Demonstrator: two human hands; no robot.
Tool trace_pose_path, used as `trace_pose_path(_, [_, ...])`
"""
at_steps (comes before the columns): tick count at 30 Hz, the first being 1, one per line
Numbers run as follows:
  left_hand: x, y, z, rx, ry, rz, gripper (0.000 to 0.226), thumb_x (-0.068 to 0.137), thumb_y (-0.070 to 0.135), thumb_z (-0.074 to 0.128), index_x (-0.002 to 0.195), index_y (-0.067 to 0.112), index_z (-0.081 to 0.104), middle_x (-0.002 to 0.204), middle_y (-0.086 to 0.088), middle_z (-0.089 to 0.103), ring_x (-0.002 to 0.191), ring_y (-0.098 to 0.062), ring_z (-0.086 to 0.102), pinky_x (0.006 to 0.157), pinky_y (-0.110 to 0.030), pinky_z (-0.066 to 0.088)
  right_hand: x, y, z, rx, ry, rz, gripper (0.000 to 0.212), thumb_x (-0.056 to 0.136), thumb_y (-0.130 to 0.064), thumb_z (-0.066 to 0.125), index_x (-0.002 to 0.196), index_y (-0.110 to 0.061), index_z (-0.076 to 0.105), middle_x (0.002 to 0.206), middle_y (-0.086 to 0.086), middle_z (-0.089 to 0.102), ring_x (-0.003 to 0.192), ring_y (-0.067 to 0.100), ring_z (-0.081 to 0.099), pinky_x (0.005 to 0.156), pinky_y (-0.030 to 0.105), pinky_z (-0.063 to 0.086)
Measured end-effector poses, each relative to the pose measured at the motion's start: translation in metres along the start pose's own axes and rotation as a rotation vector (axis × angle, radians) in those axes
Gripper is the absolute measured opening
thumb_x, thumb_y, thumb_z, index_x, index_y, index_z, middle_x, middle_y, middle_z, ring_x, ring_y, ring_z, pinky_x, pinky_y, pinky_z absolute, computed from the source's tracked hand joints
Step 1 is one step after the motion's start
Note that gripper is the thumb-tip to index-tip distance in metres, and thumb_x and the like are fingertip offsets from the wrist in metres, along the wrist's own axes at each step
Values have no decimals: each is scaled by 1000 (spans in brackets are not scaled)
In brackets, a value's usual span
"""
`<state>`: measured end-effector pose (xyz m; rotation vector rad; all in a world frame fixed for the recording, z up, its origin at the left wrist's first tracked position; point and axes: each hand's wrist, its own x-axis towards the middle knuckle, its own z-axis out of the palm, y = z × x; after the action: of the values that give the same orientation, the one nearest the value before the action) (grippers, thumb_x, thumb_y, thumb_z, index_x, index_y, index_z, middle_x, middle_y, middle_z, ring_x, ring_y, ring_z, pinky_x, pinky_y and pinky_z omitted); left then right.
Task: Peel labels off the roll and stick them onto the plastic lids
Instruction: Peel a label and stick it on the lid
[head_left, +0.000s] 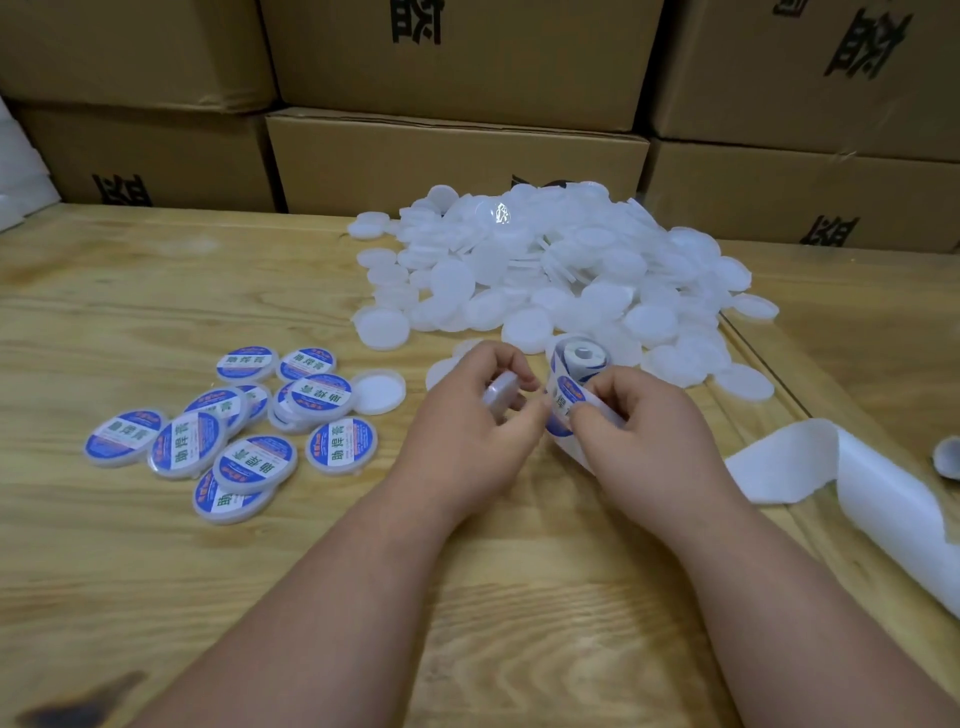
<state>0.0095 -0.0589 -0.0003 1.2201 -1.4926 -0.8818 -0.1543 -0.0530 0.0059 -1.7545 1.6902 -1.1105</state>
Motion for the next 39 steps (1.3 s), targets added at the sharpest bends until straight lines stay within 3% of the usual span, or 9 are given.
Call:
trace_pose_path(4, [0,-1,3,-19,-34,26,32,80,21,84,88,37,57,95,17,71,80,-10,73,70,-28,57,-1,-3,0,113,-12,-1,15,89,-18,62,76,-21,67,62,-12,60,54,1,48,48,14,38])
trace_pose_path(8, [1,-1,4,-49,-11,10,34,79,19,86,87,39,59,92,18,73,80,-15,71,70,-17,53,-3,-5,0,131,-58,-20,16,90,-17,60,80,-19,72,70,-1,64,56,2,47,50,14,38])
trace_pose_path(12, [0,1,3,-83,11,18,30,80,16,84,84,36,61,87,20,74,75,5,69,65,-4,45,-3,-5,-1,109,-55,-58,13,85,-29,61,83,-22,72,74,-1,67,61,10,53,51,17,40])
trace_pose_path(18, [0,0,1,-10,25,48,18,85,24,79,84,37,68,90,25,72,91,9,64,74,-2,41,-2,-2,-4,91,-32,-86,13,94,-36,68,83,-30,71,79,-14,70,74,1,62,59,12,45])
trace_pose_path(24, [0,0,-2,-74,-15,12,17,77,42,86,91,40,76,91,27,72,91,9,64,72,-4,45,-3,-7,-5,213,-92,-92,20,95,-34,55,89,-33,74,75,-13,70,66,-1,58,56,11,43])
trace_pose_path(27, [1,1,-2,-68,-19,10,16,76,42,86,89,42,76,92,27,73,91,9,65,71,-5,46,-3,-6,-6,180,-115,-90,17,91,-25,58,91,-31,74,72,-8,67,63,4,54,52,16,41])
trace_pose_path(33, [1,0,-3,-101,0,-15,13,77,37,87,85,40,78,92,23,74,88,5,68,71,-8,49,-5,-11,-7,158,-95,-125,25,80,-27,50,87,-27,73,65,-11,57,58,2,47,50,12,36])
trace_pose_path(36, [2,0,-5,-122,-8,-35,4,83,37,82,84,38,78,86,15,76,84,0,70,71,-13,51,-6,-12,-9,162,-67,-135,29,78,-24,48,87,-34,74,62,-19,56,58,1,49,51,9,36])
trace_pose_path(39, [2,0,-7,-167,24,-62,5,88,35,75,85,32,78,77,6,76,71,-3,67,69,-21,53,-4,-10,-12,110,-6,-120,25,78,-22,48,84,-31,71,62,-6,56,56,2,47,49,12,36])
